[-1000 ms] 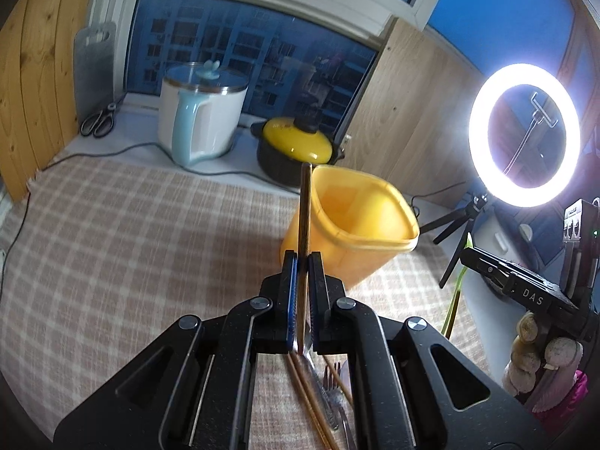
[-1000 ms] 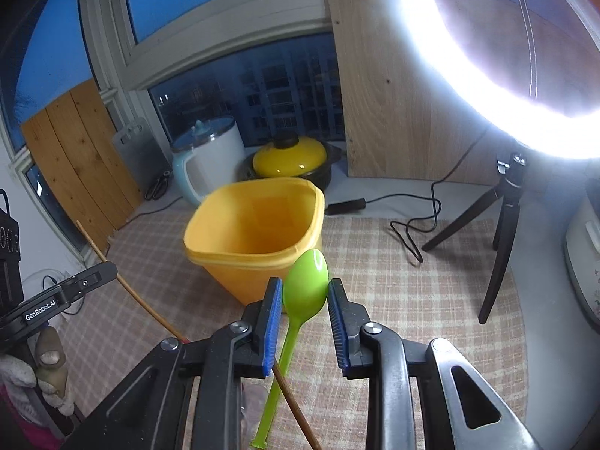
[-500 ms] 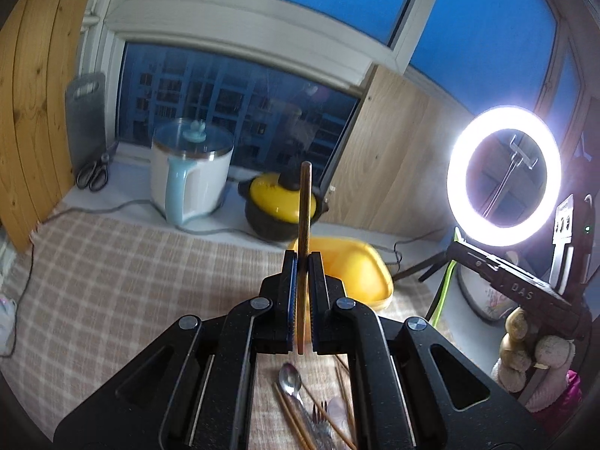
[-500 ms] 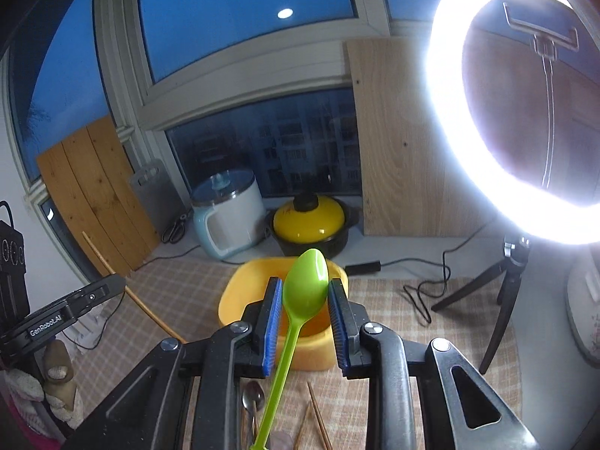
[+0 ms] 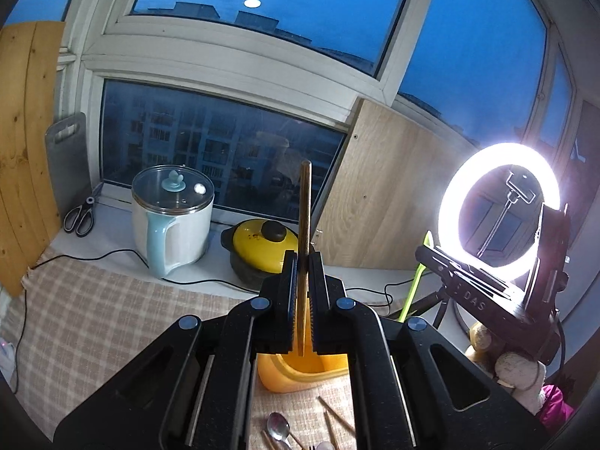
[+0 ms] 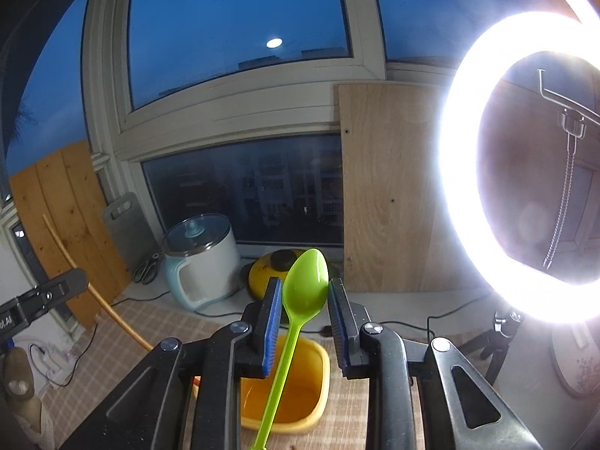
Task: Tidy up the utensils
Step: 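Lift the green spoon and chopstick and carry both over the yellow bucket, then open both tools to drop the spoon and chopstick into the bucket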
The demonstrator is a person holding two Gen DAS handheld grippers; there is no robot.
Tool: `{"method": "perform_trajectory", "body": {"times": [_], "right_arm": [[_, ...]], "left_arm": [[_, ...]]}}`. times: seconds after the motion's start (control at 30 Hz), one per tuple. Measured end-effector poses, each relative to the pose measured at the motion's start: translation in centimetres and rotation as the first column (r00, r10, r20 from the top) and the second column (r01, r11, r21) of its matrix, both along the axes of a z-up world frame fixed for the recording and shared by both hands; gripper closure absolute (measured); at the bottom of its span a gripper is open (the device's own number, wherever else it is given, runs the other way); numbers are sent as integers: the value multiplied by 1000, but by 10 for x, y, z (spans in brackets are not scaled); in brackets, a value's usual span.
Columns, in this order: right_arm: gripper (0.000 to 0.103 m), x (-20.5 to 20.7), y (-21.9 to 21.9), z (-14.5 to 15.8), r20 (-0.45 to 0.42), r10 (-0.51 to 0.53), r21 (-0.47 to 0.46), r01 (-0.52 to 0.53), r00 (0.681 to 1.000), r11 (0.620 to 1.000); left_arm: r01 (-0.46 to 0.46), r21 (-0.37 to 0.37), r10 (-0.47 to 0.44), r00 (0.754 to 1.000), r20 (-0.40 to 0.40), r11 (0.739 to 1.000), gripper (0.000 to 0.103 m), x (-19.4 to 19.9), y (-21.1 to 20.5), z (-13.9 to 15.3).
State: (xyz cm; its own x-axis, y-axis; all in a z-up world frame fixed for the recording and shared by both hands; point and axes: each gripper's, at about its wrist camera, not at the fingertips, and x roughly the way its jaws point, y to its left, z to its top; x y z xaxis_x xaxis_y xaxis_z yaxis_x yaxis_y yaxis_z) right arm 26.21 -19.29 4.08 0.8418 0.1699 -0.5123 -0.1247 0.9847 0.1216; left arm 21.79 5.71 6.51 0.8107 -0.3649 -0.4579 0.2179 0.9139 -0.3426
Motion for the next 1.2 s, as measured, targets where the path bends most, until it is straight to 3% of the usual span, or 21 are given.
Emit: {"method": "perform_trajectory", "body": {"times": [0.3,0.57,0.97,1.03,1.1,1.13,1.17,1.2], "right_arm": [[79,31,11,-23,31,-36,-54,38,999,998],[78,42,8,-64,-88,13,-20,-14,996,1000],[78,27,0,-84,-175,101,40,-96,979,995],[72,24,-4,-85,-181,108,50,-100,978,994],[57,19,-9,-85,-179,102,64,-92,978,994],[46,17,-12,-84,-174,102,77,-90,979,993],[41,12,-17,-83,-165,104,97,-89,981,991],[41,9,-19,-83,-163,105,105,-89,981,990]], "left_arm": [[1,2,-1,997,-79,1000,100,24,-7,-29],[11,3,-11,990,-141,1000,100,30,-11,-54],[63,5,-61,974,-217,998,100,39,-30,-84],[79,10,-75,972,-222,997,100,38,-34,-86],[90,26,-82,970,-230,996,91,37,-37,-87],[96,26,-87,969,-230,995,70,35,-38,-87],[95,25,-87,971,-224,995,60,34,-37,-87],[88,26,-80,973,-216,996,59,31,-36,-86]]}}
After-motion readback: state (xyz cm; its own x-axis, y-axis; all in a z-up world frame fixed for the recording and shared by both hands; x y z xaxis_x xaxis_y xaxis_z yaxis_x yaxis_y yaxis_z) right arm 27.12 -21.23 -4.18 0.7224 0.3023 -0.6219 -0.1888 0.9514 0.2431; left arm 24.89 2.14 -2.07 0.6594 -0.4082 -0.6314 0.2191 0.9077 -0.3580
